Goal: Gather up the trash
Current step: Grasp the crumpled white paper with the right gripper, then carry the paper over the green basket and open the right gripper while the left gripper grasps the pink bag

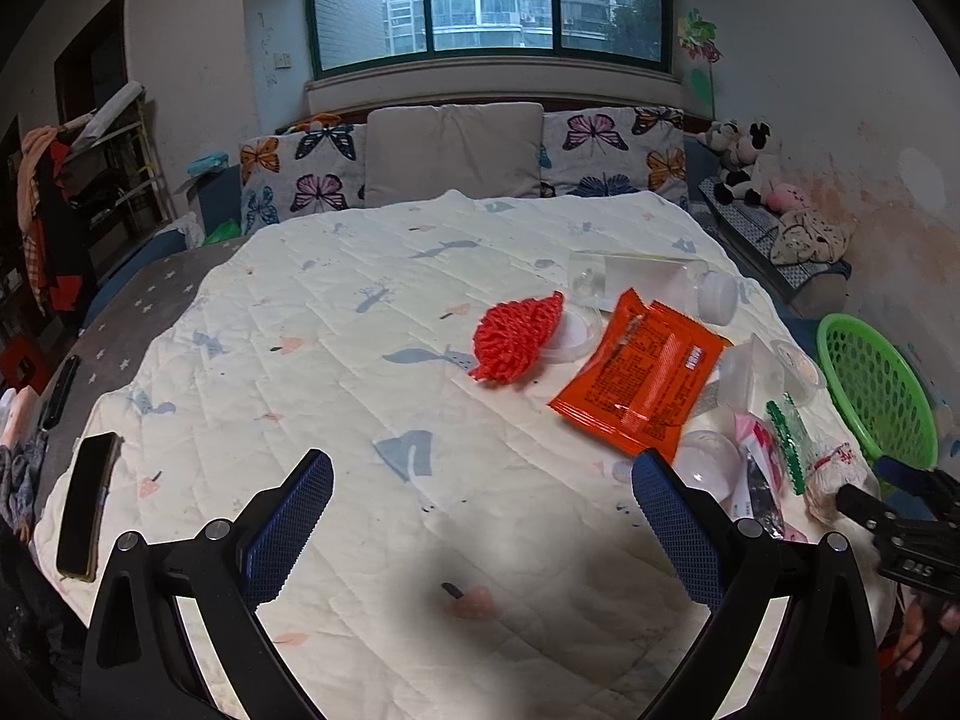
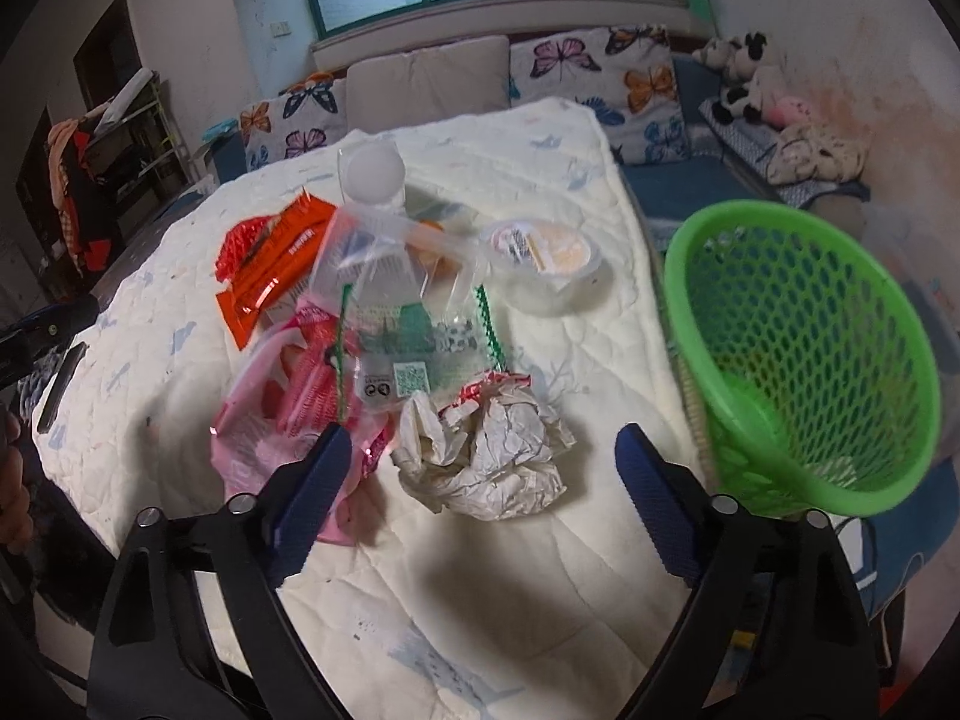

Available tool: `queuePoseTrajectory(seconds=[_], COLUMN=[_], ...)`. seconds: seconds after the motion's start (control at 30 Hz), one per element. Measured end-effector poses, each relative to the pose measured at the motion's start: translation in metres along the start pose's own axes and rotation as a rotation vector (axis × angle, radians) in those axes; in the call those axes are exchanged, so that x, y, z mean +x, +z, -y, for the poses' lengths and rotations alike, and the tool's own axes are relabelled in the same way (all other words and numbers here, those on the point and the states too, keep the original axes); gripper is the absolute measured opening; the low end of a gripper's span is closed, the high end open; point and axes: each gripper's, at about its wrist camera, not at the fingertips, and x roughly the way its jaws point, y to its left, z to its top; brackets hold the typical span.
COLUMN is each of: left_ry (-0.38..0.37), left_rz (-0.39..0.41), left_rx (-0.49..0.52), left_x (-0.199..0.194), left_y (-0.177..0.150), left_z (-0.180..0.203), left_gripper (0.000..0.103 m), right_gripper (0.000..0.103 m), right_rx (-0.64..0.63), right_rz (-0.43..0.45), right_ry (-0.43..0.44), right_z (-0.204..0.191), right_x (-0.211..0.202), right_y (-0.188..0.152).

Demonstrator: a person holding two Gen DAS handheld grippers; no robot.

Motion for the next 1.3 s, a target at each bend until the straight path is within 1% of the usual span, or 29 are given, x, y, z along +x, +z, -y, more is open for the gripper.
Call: queuePoseTrajectory(seconds=[0.07,0.13,0.17,0.23,0.5,0.57,0.63,0.67,0.7,0.77,0.87,0.93,1.03,1.1,1.17,1.2,1.23,1.3], left_ry=[-0.021,-0.050,-0.075,-0.117,-0.278,-0.305,-0.334,-0.342,-0.360,-0.387,-0.407,-0.412,-0.438,-0.460,-0.469,-0.478,-0.485,-0.495], left_rz=[-0.006,-0.009,-0.011,-0.015,-0.037,-0.043,-0.055,-0.061,-0.078,-0.112,-0.153,-0.168,-0.189,-0.200,-0.203,-0.207,-0.210,-0.214], left_rx=[0.006,0.016,0.022,0.032,0.106,0.125,0.149,0.155,0.159,0.159,0.148,0.144,0.134,0.130,0.129,0.129,0.130,0.136], left_x=[0.001,0.001,0.001,0.001,0.003,0.006,0.011,0.014,0.019,0.028,0.041,0.047,0.053,0.056,0.057,0.058,0.058,0.058], left_y=[0.000,-0.001,-0.002,-0.002,-0.011,-0.013,-0.016,-0.016,-0.018,-0.020,-0.024,-0.025,-0.027,-0.028,-0.029,-0.030,-0.030,-0.031], left_z=[0.004,0.010,0.014,0.021,0.062,0.073,0.084,0.088,0.093,0.099,0.105,0.107,0.110,0.111,0.111,0.111,0.112,0.114], left_gripper=[0.097,0.097,0.097,0.097,0.096,0.095,0.095,0.091,0.083,0.078,0.072,0.069,0.063,0.056,0.052,0.046,0.043,0.031], right_gripper=[0.078,0.065,0.065,0.059,0.057,0.057,0.057,0.057,0.057,0.057,0.057,0.057,0.057,0.057,0.057,0.057,0.057,0.057], right_rx=[0.003,0.009,0.011,0.009,-0.008,0.003,0.005,0.009,0.012,0.024,0.042,0.051,0.068,0.085,0.099,0.105,0.113,0.123], right_rz=[-0.009,-0.013,-0.010,-0.001,0.038,0.064,0.070,0.078,0.084,0.101,0.116,0.121,0.125,0.127,0.128,0.127,0.125,0.120], right_ry=[0.004,0.021,0.024,0.034,0.041,0.043,0.041,0.036,0.032,0.016,-0.014,-0.046,-0.081,-0.108,-0.127,-0.140,-0.152,-0.163], right_z=[0.002,0.003,0.004,0.005,0.008,0.014,0.016,0.019,0.021,0.029,0.042,0.053,0.069,0.081,0.091,0.095,0.100,0.108], right_x=[0.003,0.003,0.002,-0.003,-0.025,-0.038,-0.040,-0.043,-0.045,-0.050,-0.053,-0.054,-0.052,-0.051,-0.050,-0.049,-0.047,-0.045], right_y=[-0.001,-0.002,-0.003,-0.004,-0.007,-0.007,-0.006,-0.005,-0.005,-0.004,-0.001,0.001,0.004,0.007,0.008,0.008,0.009,0.010])
